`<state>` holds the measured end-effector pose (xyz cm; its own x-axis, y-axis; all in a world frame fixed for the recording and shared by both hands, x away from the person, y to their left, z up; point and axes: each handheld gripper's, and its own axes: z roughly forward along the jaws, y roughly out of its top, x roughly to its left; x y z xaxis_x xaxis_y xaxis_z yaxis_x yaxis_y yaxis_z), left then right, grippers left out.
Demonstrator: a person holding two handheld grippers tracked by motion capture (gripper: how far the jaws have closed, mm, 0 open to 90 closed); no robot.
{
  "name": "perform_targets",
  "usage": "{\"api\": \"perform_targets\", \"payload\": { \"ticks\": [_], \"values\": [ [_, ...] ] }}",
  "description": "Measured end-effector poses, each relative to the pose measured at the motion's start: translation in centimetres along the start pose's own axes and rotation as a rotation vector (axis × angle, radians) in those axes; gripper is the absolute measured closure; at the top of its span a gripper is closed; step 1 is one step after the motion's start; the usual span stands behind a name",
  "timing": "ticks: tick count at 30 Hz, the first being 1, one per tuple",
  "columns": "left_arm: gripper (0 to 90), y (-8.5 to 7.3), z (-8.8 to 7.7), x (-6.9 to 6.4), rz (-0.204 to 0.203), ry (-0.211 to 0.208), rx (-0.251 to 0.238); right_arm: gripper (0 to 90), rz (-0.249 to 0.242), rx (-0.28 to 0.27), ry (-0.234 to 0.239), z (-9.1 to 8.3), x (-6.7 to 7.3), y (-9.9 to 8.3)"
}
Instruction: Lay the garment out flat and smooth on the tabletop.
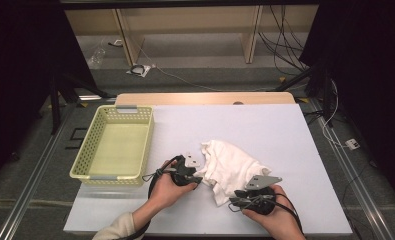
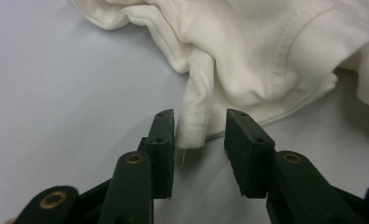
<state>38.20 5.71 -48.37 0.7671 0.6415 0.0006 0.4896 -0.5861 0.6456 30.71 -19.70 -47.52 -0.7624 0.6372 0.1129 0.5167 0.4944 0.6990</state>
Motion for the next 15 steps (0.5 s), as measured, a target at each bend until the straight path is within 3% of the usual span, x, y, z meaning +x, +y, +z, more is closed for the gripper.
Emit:
{"api": "perform_targets", "payload": {
  "ticks": [5,7,9,11,14,15],
  "values": [
    [70.4,0.4,0.2,0.0,0.011,-0.009,0.012,62.3,-0.025,0.022,0.024,1.7,1.1,0.9],
    [78.6,0.5,0.1,-0.2,0.027,0.009,0.017,62.2,-0.051,0.045,0.011,2.4,1.5,1.1],
    [84.1,0.5,0.0,-0.2,0.016,0.007,0.015,62.8,-0.069,0.055,-0.007,3.0,2.0,1.3],
    [85.4,0.4,-0.3,-0.2,-0.007,-0.006,0.01,68.0,-0.092,0.067,-0.028,3.3,2.2,1.5],
    [85.8,0.3,-0.7,-0.2,-0.023,-0.01,0.007,86.4,-0.118,0.08,-0.061,3.1,2.2,1.5],
    [85.9,0.1,-1.2,-0.1,-0.032,-0.009,0.005,87.6,-0.114,0.074,-0.065,3.1,2.0,1.4]
  ]
}}
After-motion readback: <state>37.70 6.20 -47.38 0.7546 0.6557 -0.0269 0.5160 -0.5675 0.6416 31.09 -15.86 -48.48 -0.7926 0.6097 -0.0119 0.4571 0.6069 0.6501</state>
